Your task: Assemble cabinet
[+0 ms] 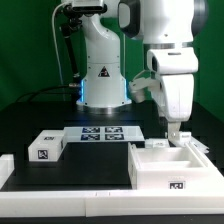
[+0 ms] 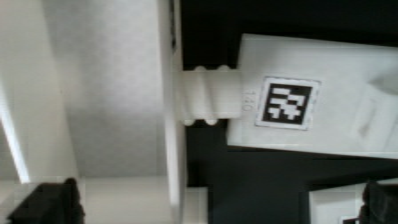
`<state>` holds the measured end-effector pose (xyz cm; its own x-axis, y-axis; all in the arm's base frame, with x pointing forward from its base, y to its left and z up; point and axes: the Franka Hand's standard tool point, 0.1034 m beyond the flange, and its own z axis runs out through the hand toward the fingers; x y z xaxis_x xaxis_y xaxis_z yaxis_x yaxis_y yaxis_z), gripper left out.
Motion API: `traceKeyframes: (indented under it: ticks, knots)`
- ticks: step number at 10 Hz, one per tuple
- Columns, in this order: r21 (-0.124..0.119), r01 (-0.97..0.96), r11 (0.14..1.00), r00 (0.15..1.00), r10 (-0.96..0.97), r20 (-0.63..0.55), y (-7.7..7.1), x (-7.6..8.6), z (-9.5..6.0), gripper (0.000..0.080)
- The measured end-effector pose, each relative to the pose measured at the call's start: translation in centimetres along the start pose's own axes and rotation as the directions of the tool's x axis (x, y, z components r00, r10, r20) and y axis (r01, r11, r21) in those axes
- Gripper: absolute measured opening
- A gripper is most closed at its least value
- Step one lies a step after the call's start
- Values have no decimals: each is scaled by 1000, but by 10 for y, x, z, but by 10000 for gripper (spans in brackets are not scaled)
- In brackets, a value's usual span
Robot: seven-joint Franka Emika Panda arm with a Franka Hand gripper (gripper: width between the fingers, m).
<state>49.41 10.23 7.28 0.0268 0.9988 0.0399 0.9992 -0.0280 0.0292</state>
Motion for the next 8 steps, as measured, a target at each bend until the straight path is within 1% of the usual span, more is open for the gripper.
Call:
traceKeyframes:
  ticks: [1,2,3,4,5,6,8]
  knots:
    - [1,7,1000,1000,-7,1,-12,6,-4,796]
    - [-10,11,1000,1000,-11,-5,-25,14,-6,796]
    - [-8,25,1000,1000,-25,-12,-43,24,-4,797]
    - [-8,8,1000,1000,-8,-21,-53,35,1,797]
    - [-22,8,1000,999,-8,-33,-63,49,8,797]
    - [-14,22,1000,999,-22,-27,-64,46,8,797]
    - [-12,9,1000,1000,-9,-27,-63,44,9,797]
